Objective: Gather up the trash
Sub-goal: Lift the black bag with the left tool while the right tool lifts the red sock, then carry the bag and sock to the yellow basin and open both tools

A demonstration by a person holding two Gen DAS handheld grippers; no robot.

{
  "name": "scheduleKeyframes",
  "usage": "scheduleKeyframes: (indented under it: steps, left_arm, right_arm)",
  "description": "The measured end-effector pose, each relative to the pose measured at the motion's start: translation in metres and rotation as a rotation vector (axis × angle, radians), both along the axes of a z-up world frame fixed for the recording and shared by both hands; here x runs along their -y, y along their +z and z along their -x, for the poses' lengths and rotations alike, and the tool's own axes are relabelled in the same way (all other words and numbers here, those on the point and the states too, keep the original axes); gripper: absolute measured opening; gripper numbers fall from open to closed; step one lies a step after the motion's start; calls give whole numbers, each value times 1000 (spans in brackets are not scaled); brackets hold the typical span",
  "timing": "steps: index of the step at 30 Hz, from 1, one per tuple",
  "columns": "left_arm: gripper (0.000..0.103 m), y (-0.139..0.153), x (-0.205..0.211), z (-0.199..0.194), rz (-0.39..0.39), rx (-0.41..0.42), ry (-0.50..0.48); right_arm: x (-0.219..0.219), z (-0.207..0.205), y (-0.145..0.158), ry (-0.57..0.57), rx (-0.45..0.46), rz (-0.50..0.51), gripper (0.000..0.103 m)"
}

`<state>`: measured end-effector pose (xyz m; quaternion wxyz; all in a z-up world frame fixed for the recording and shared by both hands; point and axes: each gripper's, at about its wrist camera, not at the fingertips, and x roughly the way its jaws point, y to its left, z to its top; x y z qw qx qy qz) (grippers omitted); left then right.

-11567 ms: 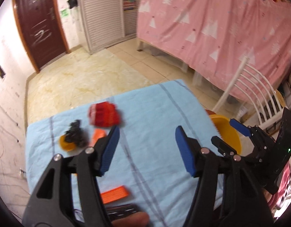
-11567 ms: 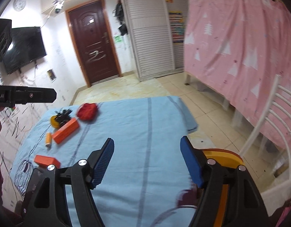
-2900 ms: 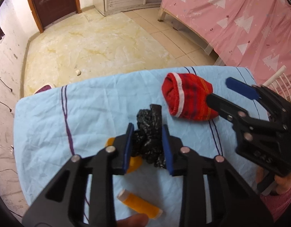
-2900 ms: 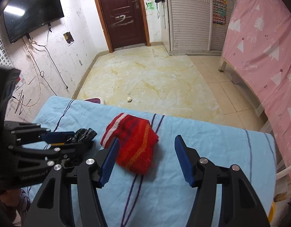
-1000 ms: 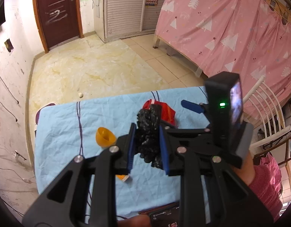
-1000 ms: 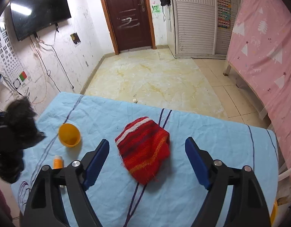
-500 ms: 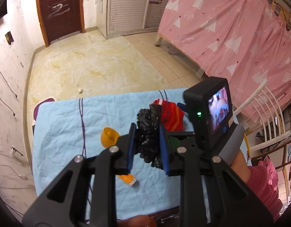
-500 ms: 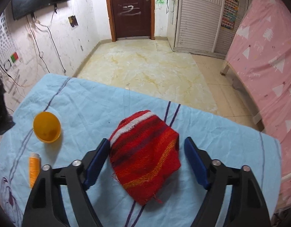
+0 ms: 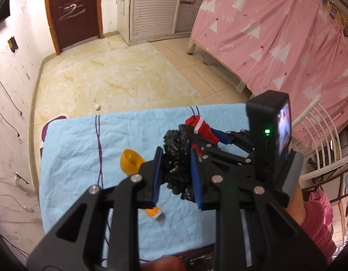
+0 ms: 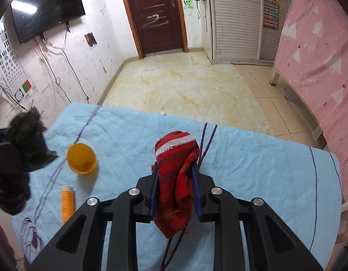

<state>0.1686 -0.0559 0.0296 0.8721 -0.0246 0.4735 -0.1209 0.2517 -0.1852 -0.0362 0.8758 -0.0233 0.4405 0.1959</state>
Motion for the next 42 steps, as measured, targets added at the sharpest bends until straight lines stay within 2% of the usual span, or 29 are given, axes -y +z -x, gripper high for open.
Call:
scheduleKeyframes:
  steps: [6,10,18,22,32,37,42]
  left_arm:
    - [22,10,19,7,-11,18,-21]
    - [22,13,39,12,-22,28,-45]
    - [22,11,104,21,-42,12,-152]
    - [22,11,140,27,-49,10,-210]
    - [22,-4,249,46,-128,-1,-397]
    - [22,-30,307,54,-191,-25,-480]
    - [22,-51,346,49,-181,-66,-531]
  right_arm:
    - [31,24,25,-33,45,-50,19]
    - [68,50,43,-75,87,-77,19]
    - [154,112,66,-203,188,-137,19]
    - [199,141,67,-272,223,-141,19]
    - [305,206,30,-466,206,-155,19]
    - [333,217,5,-531,185,-157,19]
    - [356,218,-21,-581,151,-197,19]
